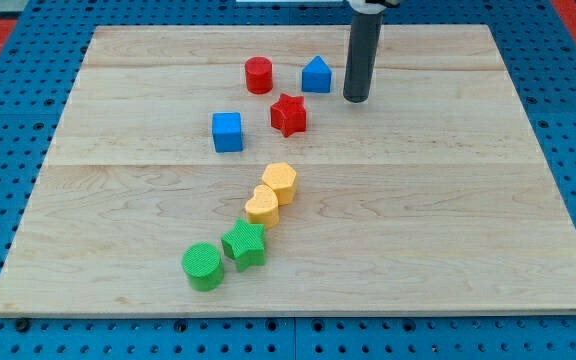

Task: Place the red star at the bottom right of the board

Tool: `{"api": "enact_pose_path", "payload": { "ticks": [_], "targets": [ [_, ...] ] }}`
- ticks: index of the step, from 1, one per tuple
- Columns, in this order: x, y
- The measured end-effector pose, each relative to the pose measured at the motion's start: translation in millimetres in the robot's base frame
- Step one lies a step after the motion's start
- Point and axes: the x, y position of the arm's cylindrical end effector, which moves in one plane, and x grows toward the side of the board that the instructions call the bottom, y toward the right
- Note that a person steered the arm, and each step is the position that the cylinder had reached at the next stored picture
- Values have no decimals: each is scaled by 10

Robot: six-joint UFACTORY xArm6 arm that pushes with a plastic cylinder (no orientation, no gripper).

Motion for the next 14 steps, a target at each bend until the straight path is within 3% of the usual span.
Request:
{"api": "enact_pose_path", "payload": {
  "ticks": [2, 4, 5, 6, 7, 9, 11, 14],
  "targets": [
    [-7, -255],
    [-36, -1209],
    [265, -1028],
    [280, 20],
    [671, 411],
    [699, -253],
    [1645, 655],
    [1847, 995]
  ]
}}
